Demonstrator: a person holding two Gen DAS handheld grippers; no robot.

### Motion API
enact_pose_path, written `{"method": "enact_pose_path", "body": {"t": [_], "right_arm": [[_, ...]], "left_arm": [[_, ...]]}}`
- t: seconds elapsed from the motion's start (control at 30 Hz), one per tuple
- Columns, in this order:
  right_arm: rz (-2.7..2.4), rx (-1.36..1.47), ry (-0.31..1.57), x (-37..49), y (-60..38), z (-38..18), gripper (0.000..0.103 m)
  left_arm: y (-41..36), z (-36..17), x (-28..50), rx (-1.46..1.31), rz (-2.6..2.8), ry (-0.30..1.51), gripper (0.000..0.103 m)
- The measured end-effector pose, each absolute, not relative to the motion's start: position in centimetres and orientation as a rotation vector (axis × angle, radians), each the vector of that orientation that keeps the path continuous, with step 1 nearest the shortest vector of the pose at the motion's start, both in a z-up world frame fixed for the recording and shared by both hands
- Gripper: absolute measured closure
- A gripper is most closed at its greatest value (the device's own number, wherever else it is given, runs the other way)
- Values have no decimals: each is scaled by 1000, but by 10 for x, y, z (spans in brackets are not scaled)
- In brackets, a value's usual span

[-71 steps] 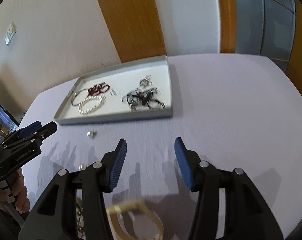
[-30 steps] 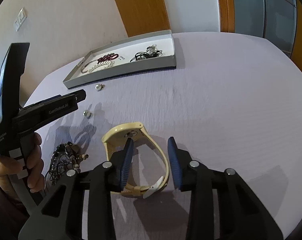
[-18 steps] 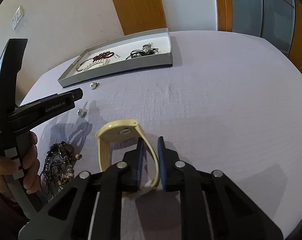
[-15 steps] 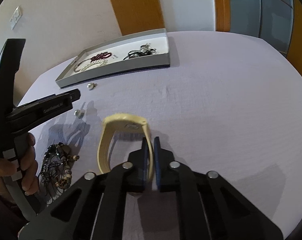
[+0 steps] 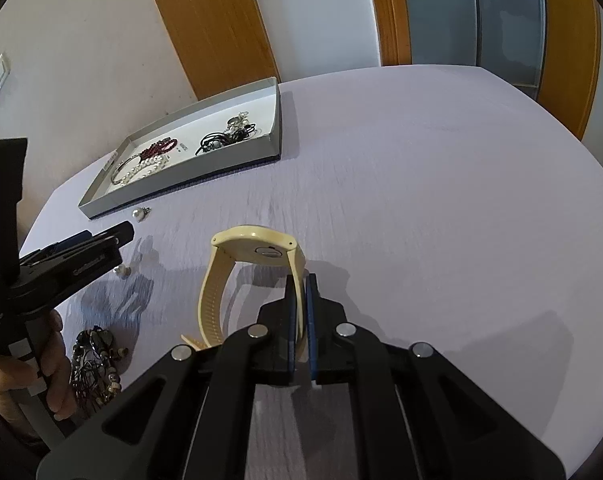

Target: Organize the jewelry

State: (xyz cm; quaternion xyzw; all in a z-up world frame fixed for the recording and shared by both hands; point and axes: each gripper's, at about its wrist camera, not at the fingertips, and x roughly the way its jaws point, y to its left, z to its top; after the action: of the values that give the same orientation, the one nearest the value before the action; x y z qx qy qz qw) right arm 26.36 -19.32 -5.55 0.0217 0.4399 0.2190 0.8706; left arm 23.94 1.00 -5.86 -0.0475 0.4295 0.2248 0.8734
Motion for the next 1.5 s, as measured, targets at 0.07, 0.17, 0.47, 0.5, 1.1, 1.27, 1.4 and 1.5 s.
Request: {"method": "enact_pose_path", "body": {"t": [0.07, 0.17, 0.47, 0.5, 1.1, 1.27, 1.4, 1.5], "right_arm": [[456, 42, 920, 265, -192, -56, 98], [454, 38, 932, 269, -192, -58, 98], [463, 38, 940, 274, -195, -60, 98], [468, 42, 942, 275, -195, -60, 98], [500, 94, 953, 276, -200, -59, 98], [500, 97, 952, 275, -201, -59, 98], [504, 96, 947, 274, -199, -57, 98], [506, 96, 947, 274, -198, -57, 98]], "left_arm": [[11, -60, 244, -107, 480, 906, 39], [11, -63, 251, -115, 490, 922, 41], [7, -69, 264, -117, 512, 937, 45], [7, -69, 265, -120, 511, 937, 48], [14, -67, 258, -170, 412, 915, 102], [25, -66, 248, -194, 405, 920, 102], [34, -64, 242, -216, 390, 920, 102], [32, -63, 241, -221, 361, 916, 102]]}}
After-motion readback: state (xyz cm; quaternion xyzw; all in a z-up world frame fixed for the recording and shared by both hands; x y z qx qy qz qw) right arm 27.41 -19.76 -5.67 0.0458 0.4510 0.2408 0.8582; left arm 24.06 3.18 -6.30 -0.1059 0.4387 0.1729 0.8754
